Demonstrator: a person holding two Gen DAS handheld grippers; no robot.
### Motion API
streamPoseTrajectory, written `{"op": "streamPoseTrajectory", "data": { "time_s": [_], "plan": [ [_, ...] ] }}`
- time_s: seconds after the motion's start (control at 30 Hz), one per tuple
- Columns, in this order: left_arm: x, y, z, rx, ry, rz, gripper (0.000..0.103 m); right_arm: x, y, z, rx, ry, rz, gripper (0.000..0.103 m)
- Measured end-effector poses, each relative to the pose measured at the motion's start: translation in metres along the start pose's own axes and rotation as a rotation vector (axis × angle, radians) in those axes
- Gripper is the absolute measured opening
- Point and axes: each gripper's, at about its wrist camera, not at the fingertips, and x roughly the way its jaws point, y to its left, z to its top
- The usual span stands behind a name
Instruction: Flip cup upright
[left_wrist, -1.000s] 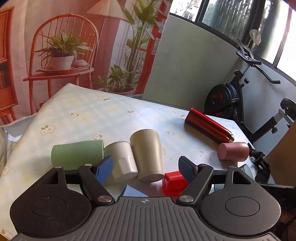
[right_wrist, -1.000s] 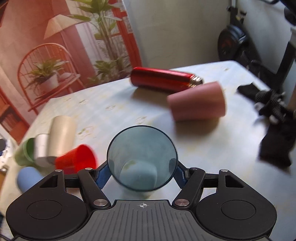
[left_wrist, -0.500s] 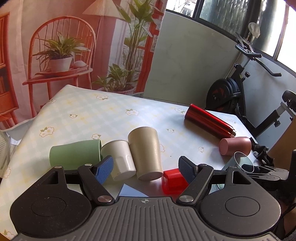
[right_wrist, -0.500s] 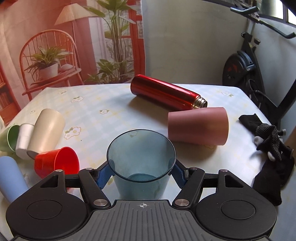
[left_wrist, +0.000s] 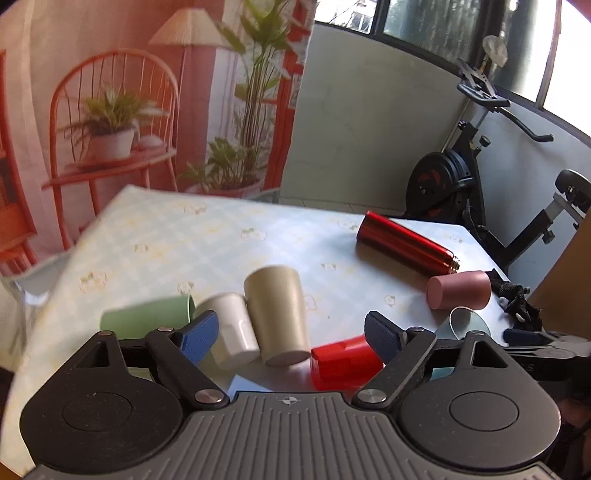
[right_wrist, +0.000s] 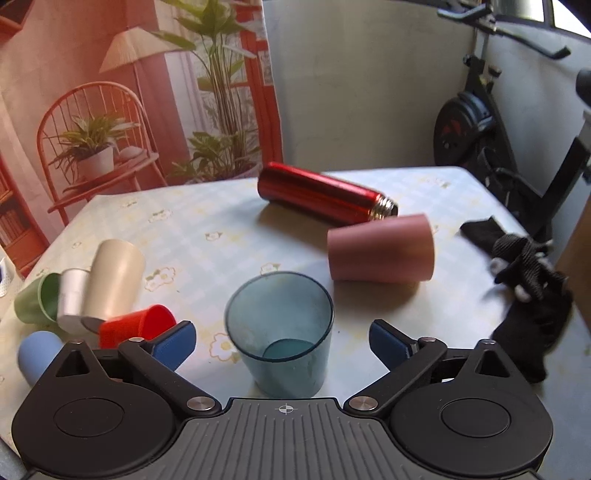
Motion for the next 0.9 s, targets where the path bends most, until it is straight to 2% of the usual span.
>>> {"op": "streamPoseTrajectory", "data": {
  "time_s": [0.13,0.4,0.7,0.9],
  "plan": [
    [-0.015,-0.008,0.006,0.049,-0.049,0.021,0.094,-0.033,0.013,0.006,-0.02,-0.044,-0.008,0.103],
    [-0.05,-0.024,0.015,0.116,-0.148,0.014,0.095,-0.085,0.035,0.019,-0.028,-0.094,0.0,0.103],
    [-0.075,-0.032,0.016,0.134,-0.207,-0.005,0.099,-0.11,0.047,0.023,-0.04,-0.104,0.019,0.103],
    [-0.073,-0.029,0.011,0.112,-0.191,-0.013,0.099,-0.113,0.045,0.023,-0.028,-0.116,0.013,0.103]
  ]
}}
